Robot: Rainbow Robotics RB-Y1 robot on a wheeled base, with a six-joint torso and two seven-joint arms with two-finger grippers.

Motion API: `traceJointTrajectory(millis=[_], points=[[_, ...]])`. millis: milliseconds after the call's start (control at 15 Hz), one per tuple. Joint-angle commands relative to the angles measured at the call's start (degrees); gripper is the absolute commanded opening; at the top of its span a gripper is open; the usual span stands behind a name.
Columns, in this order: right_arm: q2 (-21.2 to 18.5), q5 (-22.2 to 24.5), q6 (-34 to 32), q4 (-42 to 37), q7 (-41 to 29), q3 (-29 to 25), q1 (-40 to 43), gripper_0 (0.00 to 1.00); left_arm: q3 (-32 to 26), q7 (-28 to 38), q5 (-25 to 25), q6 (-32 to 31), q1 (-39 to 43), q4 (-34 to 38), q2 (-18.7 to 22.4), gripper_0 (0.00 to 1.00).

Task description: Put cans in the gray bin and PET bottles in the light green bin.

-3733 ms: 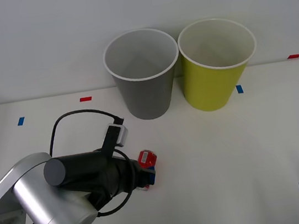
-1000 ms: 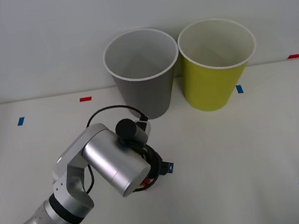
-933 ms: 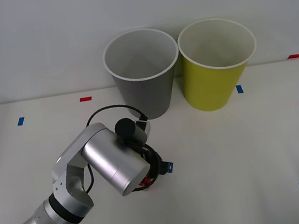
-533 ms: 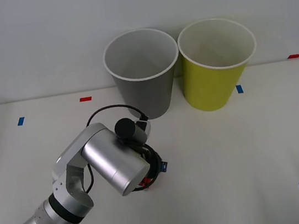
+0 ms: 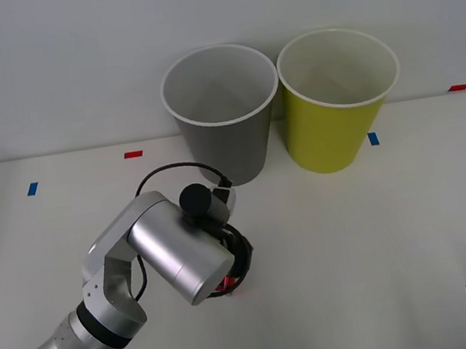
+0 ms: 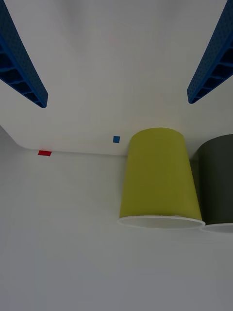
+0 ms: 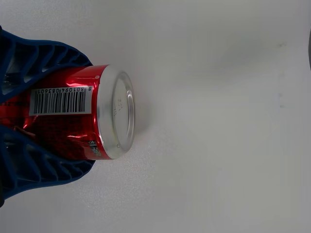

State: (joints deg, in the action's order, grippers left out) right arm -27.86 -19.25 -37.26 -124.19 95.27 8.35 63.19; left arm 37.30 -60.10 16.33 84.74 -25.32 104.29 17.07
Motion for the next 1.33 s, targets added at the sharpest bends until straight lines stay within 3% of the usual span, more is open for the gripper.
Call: traceJointTrajectory(millis=[67,800,1200,1333], points=[[0.0,0.0,0.0,0.0,0.0,0.0,0.0,1.0,0.1,0.1,-0.2,0.0,0.0,1.0,0.0,0.0],[0.0,0.0,0.0,0.0,0.0,0.0,0.0,1.0,-1.5,-3.2,-5.2,0.8,0.5,20.6,6.0,0.0],[0.0,0.0,0.0,0.0,0.0,0.0,0.0,1.0,-14.7,-22.7,-4.7,0.5,12.2,35.9,0.8,0.0],[0.0,0.0,0.0,0.0,0.0,0.0,0.0,1.0,-18.8,-23.9,-1.7,0.6,12.2,39.1,0.1,0.0]])
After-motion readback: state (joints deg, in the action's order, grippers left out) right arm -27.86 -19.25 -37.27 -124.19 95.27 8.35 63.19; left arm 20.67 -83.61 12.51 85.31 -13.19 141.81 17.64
